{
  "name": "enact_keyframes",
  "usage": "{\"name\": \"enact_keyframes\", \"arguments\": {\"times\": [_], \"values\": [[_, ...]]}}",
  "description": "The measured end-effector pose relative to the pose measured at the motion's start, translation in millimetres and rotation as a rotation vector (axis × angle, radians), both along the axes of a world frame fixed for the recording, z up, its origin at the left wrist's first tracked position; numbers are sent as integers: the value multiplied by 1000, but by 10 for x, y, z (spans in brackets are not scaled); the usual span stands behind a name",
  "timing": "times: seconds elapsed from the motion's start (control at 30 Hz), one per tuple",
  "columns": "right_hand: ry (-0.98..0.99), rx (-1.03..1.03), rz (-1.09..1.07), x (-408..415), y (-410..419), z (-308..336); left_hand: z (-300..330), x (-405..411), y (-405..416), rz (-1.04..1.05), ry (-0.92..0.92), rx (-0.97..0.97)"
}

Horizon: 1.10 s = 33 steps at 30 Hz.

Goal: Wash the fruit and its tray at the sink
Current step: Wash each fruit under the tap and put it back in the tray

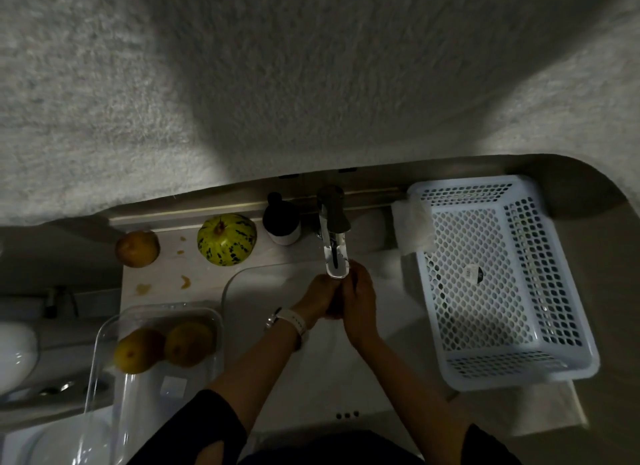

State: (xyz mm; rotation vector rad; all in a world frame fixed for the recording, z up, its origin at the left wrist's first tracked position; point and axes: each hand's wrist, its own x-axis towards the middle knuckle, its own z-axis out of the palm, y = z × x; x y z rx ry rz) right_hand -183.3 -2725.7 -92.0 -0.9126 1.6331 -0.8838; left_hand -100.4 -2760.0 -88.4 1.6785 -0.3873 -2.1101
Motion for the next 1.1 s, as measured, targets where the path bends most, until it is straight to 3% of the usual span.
{"name": "enact_keyframes", "arguments": {"times": [0.13,0.33,0.43,0.6,0.67,0.73,0.87,0.97,1.03,1.1], "values": [[-83,170,-142,87,-137,-2,-55,32,179,-90,-176,-327],[-104,367,-236,191,-336,-22,-93,73,398,20,-240,-443],[36,245,-148,292,-295,2,-50,129,390,106,-277,-386],[37,65,-21,331,-181,54,46,180,205,97,-296,-242],[76,1,103,309,-168,84,78,177,110,214,-166,-35],[112,-26,193,240,-165,94,71,197,60,190,-53,83],[88,-50,217,68,-151,69,68,217,53,1,4,109],[105,-40,134,63,-121,47,96,135,-15,49,67,135],[134,-40,56,97,-105,22,104,57,-34,99,4,93],[107,-11,-47,151,-116,30,62,34,16,65,-182,-64]]}}
